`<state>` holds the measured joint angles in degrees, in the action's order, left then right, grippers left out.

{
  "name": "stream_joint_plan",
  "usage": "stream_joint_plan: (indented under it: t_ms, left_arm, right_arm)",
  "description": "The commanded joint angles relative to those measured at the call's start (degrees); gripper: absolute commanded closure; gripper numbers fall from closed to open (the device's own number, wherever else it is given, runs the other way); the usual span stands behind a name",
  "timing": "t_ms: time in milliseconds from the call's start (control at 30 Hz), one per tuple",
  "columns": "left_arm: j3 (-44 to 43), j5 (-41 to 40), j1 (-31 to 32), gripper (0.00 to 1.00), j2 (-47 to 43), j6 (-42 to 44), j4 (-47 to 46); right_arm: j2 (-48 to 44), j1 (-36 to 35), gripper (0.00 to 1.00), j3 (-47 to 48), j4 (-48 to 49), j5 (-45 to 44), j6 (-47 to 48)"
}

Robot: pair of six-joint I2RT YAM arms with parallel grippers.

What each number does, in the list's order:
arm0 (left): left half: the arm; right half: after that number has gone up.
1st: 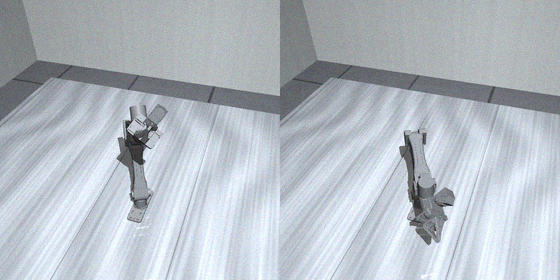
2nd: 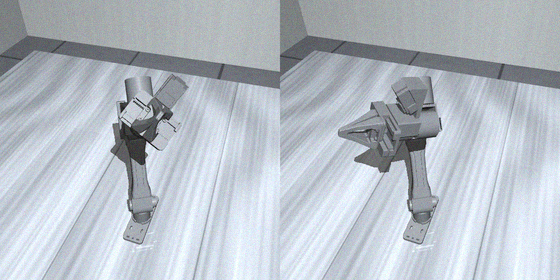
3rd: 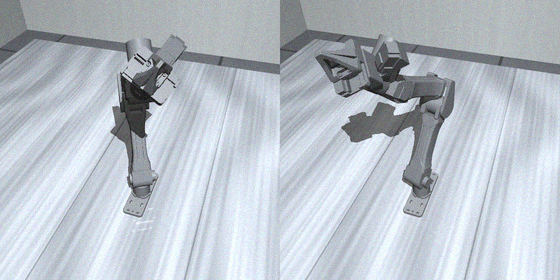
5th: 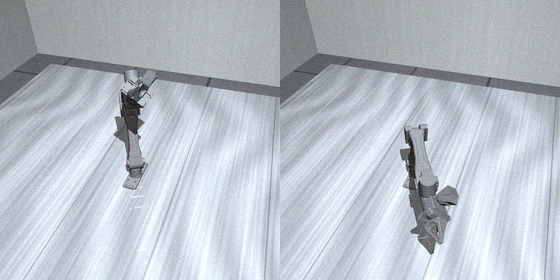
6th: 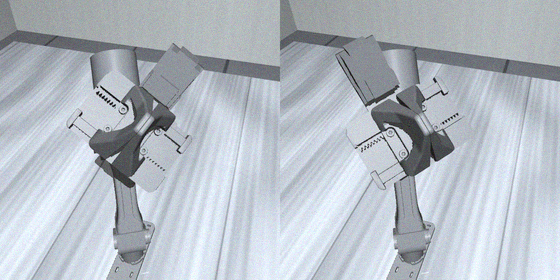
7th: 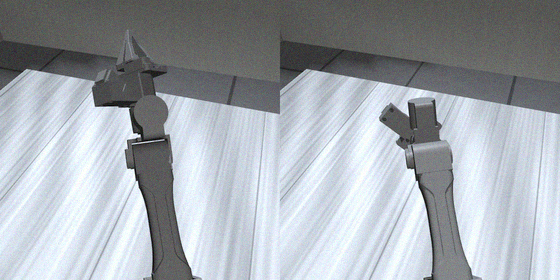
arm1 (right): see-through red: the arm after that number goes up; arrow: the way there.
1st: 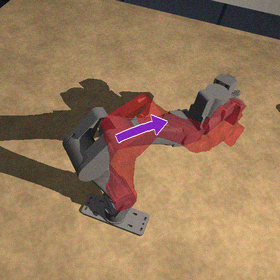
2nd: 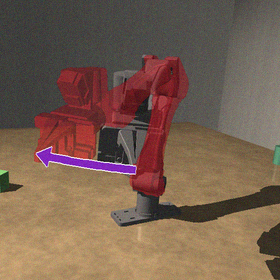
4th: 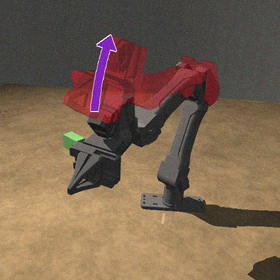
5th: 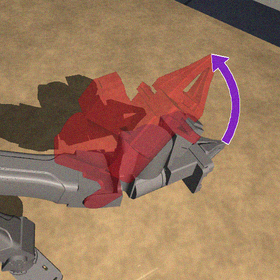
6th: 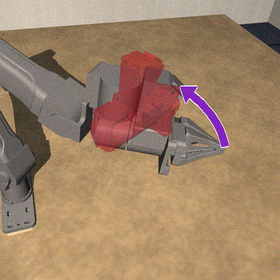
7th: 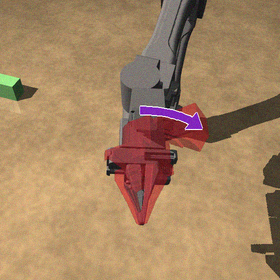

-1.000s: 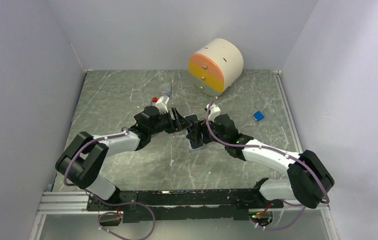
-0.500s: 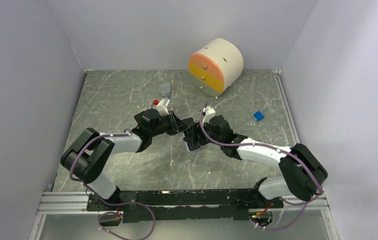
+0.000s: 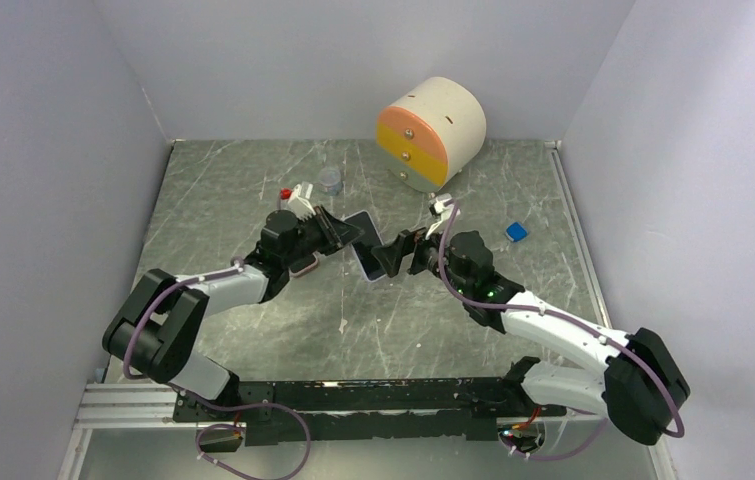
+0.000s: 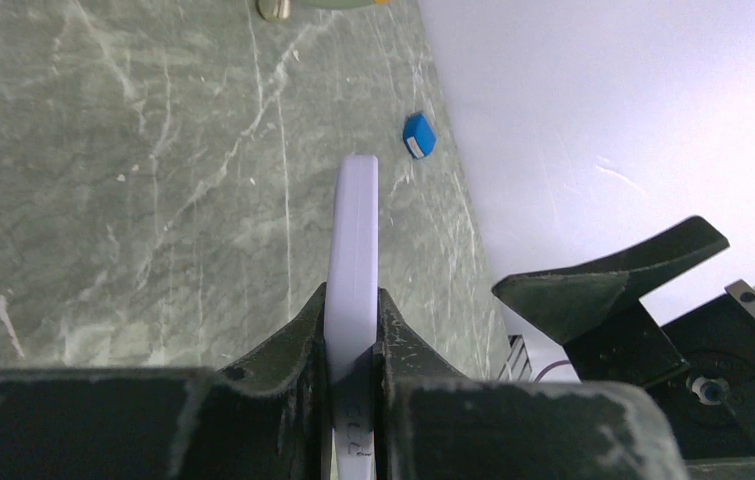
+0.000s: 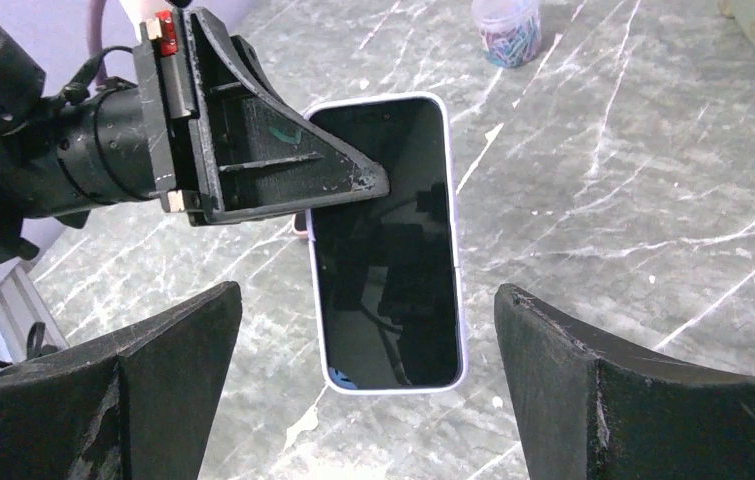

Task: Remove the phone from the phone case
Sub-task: Adjust the phone, then remove the phone case from the phone.

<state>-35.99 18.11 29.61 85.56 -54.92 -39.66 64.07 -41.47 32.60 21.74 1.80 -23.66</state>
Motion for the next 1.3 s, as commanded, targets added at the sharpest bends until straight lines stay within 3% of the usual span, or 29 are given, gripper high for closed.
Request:
stream_joint_plan:
  t_ms: [0,233,400,533,967,1267]
  left_arm:
    - [-1.9,2.0,-2.1,0.98,-1.8,-3.5,-10.5]
    - [3.5,-2.4,-5.5,0.97,1.7,-10.7,-27.8]
    - [1.1,1.6,-7.8,0.97,6.6,-16.6,-33.2]
    - [1.6,1.7,-8.4,0.98,9.4,-22.5,-41.7]
    - [3.0,-1.3,-7.4,0.97,-6.9,-20.3,-24.7]
    - [4.8,-1.4,-6.2,0.97,-5.2,-27.5,-30.0]
  right_arm:
    - [-1.9,0.3,0.01,-0.4,3.7,-1.0,0.0]
    - [-1.7,0.8,0.01,-3.8,11.9,1.5,-0.7]
    - [-0.9,1.1,0.01,-4.2,12.8,0.9,-0.1]
    - [1.0,1.4,0.02,-6.7,19.4,1.0,-2.9]
    - [7.3,1.6,0.10,-7.5,34.5,9.2,-7.8]
    - [9.7,1.5,0.17,-6.2,41.8,16.4,-8.4]
